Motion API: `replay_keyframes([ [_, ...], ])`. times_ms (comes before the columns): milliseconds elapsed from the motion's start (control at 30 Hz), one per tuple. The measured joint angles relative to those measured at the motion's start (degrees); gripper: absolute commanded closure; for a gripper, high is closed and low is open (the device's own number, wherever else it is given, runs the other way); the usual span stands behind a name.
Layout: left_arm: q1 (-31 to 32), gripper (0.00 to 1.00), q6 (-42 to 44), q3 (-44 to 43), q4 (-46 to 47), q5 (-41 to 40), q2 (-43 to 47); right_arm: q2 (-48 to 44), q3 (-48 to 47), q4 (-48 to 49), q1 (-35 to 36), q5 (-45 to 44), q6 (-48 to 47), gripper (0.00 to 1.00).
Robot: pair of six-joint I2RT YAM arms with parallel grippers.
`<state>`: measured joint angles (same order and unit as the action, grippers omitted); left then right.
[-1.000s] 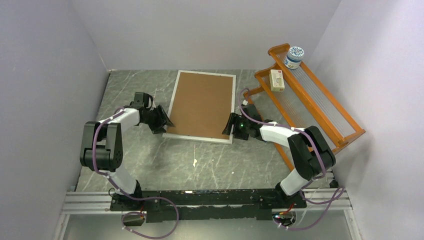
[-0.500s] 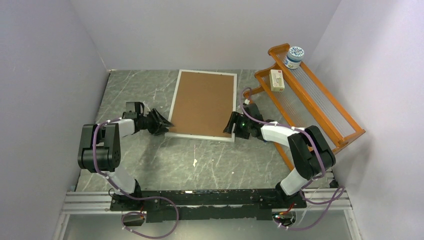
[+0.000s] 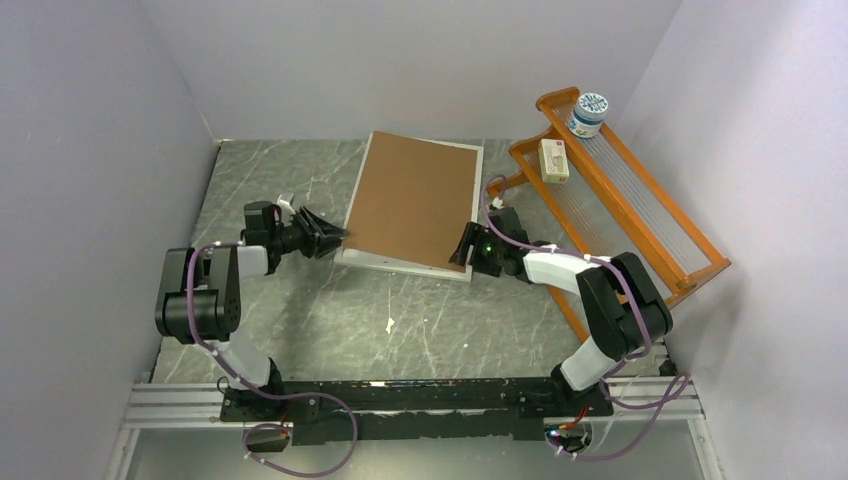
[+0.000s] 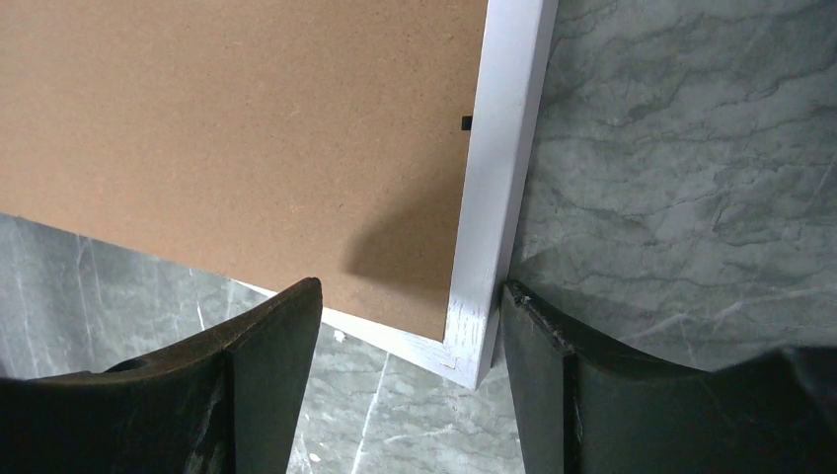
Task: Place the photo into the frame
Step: Pick up the photo frame item from the photo frame.
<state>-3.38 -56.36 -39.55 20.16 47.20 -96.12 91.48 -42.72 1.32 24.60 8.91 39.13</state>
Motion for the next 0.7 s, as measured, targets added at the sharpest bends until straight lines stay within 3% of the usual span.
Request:
replay_keyframes([
  [267,2.25,0.53,-7.48,1.36,11.02,5.81,-2.45,0.02,0.74,1.44,0.61,4.85,0.04,0.31],
  [500,2.51,0.75,-5.77,0.87,9.73,5.95,-3.08,0.35,0.81,1.79,0.81,7.98,0.02,0.3],
  [700,2.64,0.95,-0.35,-1.16,1.68,4.28,-1.6,0.04,1.03,1.68,1.11,7.78,-0.37,0.27],
])
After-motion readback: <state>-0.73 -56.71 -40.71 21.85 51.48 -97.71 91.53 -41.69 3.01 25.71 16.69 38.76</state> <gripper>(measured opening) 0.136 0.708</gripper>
